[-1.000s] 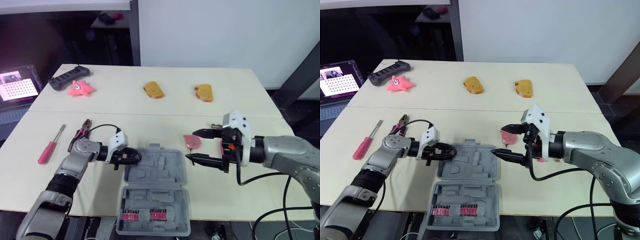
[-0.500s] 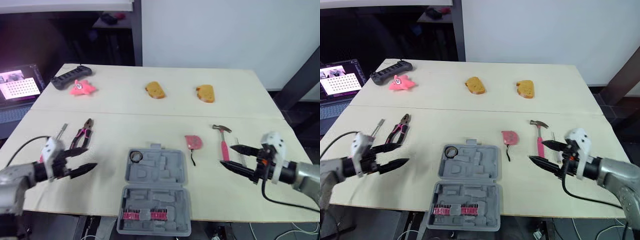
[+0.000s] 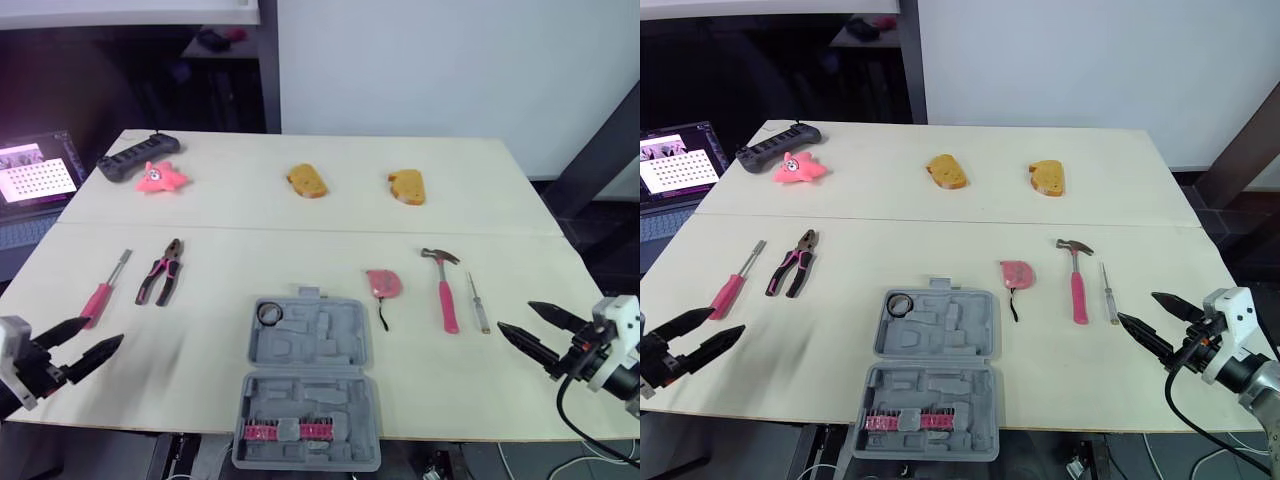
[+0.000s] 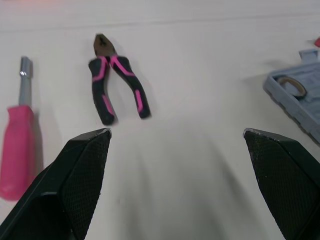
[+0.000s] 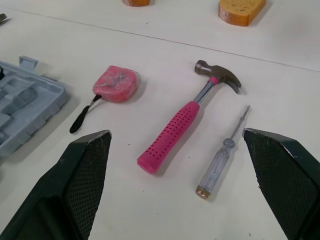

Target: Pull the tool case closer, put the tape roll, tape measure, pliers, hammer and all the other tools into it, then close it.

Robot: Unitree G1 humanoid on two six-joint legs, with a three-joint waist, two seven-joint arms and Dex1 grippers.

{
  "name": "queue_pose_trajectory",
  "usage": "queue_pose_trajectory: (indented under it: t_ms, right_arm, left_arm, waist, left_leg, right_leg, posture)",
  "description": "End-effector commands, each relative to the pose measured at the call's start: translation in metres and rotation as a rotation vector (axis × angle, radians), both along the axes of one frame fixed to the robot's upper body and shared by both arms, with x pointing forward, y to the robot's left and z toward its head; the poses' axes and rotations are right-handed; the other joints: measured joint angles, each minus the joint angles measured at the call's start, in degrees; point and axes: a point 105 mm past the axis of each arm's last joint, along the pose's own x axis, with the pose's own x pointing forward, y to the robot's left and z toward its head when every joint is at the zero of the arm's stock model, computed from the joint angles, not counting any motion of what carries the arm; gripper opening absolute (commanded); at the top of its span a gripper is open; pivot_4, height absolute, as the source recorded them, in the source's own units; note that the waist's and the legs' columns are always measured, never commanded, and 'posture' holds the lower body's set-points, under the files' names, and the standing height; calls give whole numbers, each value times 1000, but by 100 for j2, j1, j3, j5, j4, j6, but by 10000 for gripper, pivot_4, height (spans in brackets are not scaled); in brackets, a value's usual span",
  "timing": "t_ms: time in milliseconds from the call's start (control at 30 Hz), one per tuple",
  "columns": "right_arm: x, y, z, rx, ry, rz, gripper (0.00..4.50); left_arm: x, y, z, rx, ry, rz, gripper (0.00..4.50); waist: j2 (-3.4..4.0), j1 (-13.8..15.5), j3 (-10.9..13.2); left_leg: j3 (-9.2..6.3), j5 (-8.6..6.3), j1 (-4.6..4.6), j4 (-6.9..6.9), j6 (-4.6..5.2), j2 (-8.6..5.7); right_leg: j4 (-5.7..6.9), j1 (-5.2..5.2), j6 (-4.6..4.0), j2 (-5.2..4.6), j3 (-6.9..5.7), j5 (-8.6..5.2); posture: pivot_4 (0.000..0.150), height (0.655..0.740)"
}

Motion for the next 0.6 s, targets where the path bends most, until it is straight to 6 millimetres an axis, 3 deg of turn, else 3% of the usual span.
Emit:
queue_pose_trajectory:
  t_ms: [33,267,333,600]
  right_arm:
    - [3,8,14,-1,-52,15,45000]
    - [14,47,35,-1,-87,116,45000]
    - [16,64,45,-9,-102,150,45000]
    - [4,114,51,-36,-58,155,45000]
  left_arm:
    - [7,-20,20,-10,-33,-99,44458]
    - [39,-91,66,-28,-51,-395,44458]
    - [47,-122,78,2,-54,-529,44458]
    - [70,-189,95,100,-83,-770,44458]
  waist:
    - [0,10,0]
    - [3,4,1]
    - [5,3,1]
    - [9,12,0]
  left_leg:
    - [0,0,0,1,0,0]
    - [-1,0,-1,1,-1,0]
    - [-1,1,-2,2,-2,-1]
    - [-6,1,-2,-1,-2,-1]
  right_leg:
    - [0,1,0,-1,0,0]
    - [0,2,2,-1,0,1]
    - [1,3,6,-1,0,3]
    - [2,1,24,5,-1,13]
  posture:
    - [1500,7150]
    - [1500,7150]
    - [1500,7150]
    - [1500,7150]
